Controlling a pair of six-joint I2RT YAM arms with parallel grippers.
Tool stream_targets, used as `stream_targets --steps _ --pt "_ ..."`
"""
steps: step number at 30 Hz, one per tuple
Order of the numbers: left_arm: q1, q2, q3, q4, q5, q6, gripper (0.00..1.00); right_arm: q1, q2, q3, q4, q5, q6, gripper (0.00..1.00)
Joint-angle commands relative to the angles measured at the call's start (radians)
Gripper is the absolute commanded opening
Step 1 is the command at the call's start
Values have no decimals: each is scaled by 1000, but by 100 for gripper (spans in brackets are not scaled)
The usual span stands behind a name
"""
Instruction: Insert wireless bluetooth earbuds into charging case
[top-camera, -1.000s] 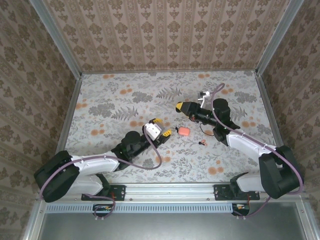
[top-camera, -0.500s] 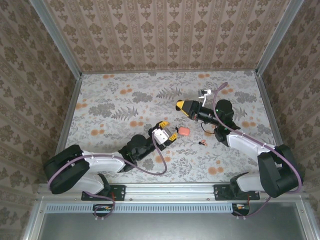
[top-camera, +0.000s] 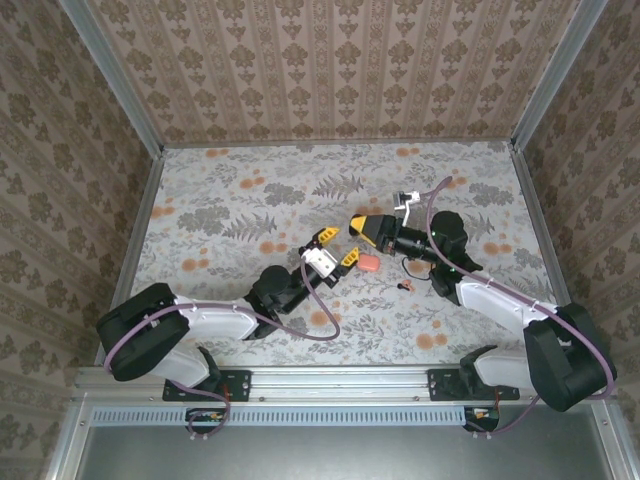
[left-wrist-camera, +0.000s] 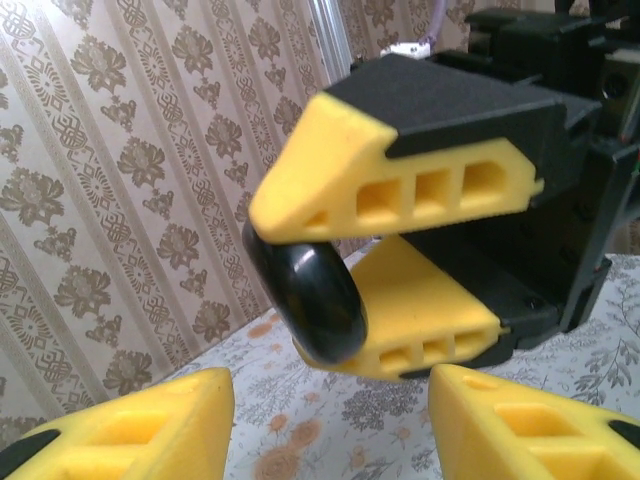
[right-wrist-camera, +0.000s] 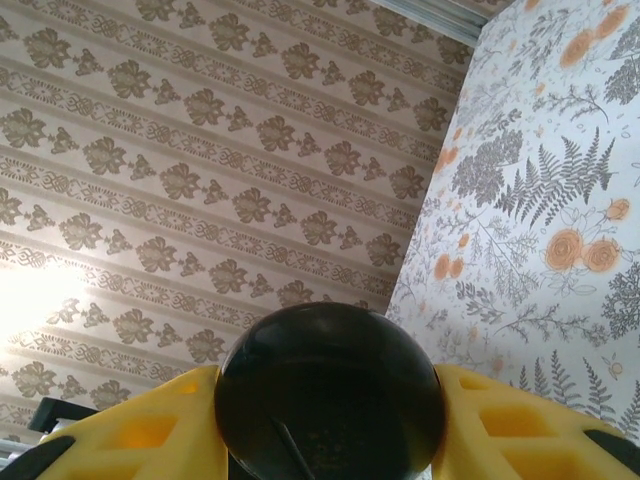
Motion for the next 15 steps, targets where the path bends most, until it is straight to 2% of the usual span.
stream_targets --steps 1,15 --pt "-12 5 32 48 4 -30 53 11 -16 -10 -7 9 -16 47" --pt "-15 10 49 50 -36 -55 45 38 -36 -20 -21 8 -23 47"
